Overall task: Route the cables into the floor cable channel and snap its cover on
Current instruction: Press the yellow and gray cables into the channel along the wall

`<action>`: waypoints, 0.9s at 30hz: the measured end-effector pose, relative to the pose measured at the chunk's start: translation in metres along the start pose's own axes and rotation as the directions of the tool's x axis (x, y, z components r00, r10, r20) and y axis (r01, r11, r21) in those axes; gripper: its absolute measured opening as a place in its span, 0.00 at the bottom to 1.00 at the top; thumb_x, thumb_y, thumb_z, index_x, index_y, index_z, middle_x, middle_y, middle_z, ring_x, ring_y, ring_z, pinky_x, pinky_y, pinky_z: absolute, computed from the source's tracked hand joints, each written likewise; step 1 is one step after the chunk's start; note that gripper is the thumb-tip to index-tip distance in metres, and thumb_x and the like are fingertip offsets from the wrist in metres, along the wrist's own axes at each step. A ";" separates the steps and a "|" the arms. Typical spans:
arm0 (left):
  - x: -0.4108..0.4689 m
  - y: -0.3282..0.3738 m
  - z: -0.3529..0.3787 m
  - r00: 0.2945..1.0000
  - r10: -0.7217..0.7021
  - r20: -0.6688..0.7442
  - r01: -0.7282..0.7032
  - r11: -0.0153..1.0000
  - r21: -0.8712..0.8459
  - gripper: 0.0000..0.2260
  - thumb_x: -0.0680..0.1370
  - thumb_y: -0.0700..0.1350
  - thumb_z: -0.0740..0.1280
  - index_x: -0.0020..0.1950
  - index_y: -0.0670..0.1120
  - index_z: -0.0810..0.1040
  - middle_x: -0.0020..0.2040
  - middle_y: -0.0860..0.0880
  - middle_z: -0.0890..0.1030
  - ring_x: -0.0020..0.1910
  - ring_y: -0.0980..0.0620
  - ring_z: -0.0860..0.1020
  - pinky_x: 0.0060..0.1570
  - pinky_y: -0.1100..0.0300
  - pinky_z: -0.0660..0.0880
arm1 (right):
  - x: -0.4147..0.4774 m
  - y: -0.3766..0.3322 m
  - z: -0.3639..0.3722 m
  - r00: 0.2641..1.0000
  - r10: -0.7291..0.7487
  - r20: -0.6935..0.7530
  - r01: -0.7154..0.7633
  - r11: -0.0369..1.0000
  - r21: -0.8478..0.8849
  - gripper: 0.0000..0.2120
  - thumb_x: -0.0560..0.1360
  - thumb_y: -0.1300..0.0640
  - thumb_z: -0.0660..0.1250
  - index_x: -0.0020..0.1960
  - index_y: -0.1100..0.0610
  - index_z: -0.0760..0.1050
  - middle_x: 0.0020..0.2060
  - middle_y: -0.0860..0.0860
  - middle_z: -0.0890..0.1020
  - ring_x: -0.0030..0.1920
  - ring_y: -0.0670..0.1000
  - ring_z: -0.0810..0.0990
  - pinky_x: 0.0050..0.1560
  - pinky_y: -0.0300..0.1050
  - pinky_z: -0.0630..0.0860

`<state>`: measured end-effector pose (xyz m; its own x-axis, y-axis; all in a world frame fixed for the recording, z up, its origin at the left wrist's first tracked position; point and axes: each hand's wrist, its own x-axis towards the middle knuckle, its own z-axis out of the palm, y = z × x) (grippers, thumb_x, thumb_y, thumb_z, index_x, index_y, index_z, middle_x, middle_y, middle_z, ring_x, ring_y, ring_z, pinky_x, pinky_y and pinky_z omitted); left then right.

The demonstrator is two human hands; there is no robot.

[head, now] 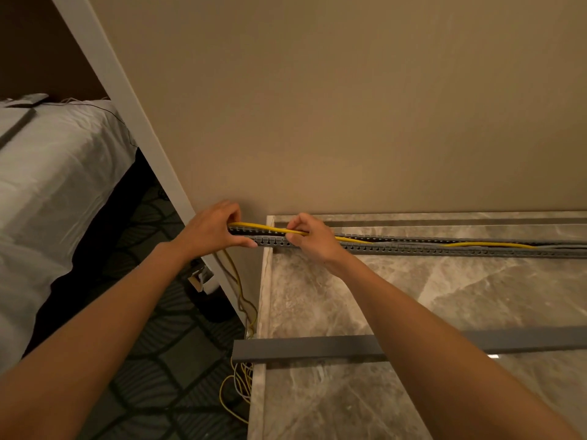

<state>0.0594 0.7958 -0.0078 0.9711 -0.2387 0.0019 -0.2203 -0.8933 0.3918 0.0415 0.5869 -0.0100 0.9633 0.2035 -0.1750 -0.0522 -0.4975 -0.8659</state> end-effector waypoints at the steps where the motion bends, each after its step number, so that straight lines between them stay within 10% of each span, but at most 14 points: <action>1: 0.003 -0.002 -0.003 0.997 -0.047 0.062 0.052 0.995 -0.080 0.17 0.64 0.54 0.76 0.39 0.48 0.70 0.37 0.51 0.73 0.34 0.53 0.70 0.30 0.63 0.65 | 0.000 0.000 0.000 1.000 -0.007 0.000 0.007 1.000 -0.003 0.01 0.75 0.61 0.64 0.47 0.57 0.72 0.47 0.57 0.83 0.48 0.51 0.75 0.64 0.57 0.68; 6: 0.010 -0.015 -0.012 0.966 -0.098 0.239 0.146 0.970 -0.194 0.12 0.66 0.52 0.75 0.37 0.51 0.72 0.35 0.52 0.75 0.33 0.55 0.72 0.31 0.64 0.68 | 0.003 0.000 0.001 0.999 0.009 -0.034 -0.009 1.000 0.008 0.05 0.75 0.62 0.64 0.42 0.56 0.70 0.40 0.52 0.78 0.46 0.51 0.73 0.61 0.55 0.70; 15: -0.002 -0.011 -0.007 0.999 0.033 -0.033 -0.032 0.999 0.031 0.20 0.64 0.57 0.75 0.36 0.47 0.68 0.33 0.54 0.68 0.31 0.55 0.65 0.28 0.63 0.62 | 0.008 0.004 0.005 0.994 0.055 -0.090 -0.052 0.998 0.040 0.16 0.73 0.63 0.66 0.30 0.52 0.68 0.30 0.42 0.73 0.44 0.50 0.74 0.51 0.48 0.70; 22: -0.003 -0.011 -0.003 0.999 -0.027 -0.037 0.028 1.000 0.011 0.23 0.62 0.59 0.75 0.32 0.50 0.62 0.30 0.52 0.67 0.28 0.53 0.64 0.28 0.61 0.61 | 0.006 0.002 0.004 0.994 0.054 -0.096 -0.047 0.997 0.068 0.07 0.73 0.64 0.67 0.37 0.56 0.73 0.48 0.58 0.84 0.46 0.50 0.75 0.57 0.53 0.73; 27: -0.006 -0.004 -0.006 0.998 -0.021 -0.059 0.026 0.996 0.083 0.22 0.64 0.59 0.74 0.37 0.46 0.67 0.33 0.51 0.70 0.30 0.52 0.66 0.27 0.60 0.62 | 0.007 0.002 0.004 0.991 0.054 -0.123 -0.048 0.997 0.052 0.03 0.72 0.64 0.68 0.40 0.58 0.77 0.44 0.57 0.83 0.45 0.50 0.76 0.56 0.54 0.74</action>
<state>0.0549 0.8036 -0.0036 0.9792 -0.1972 0.0479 -0.2022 -0.9278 0.3136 0.0472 0.5912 -0.0147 0.9842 0.0706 -0.1624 -0.1120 -0.4621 -0.8797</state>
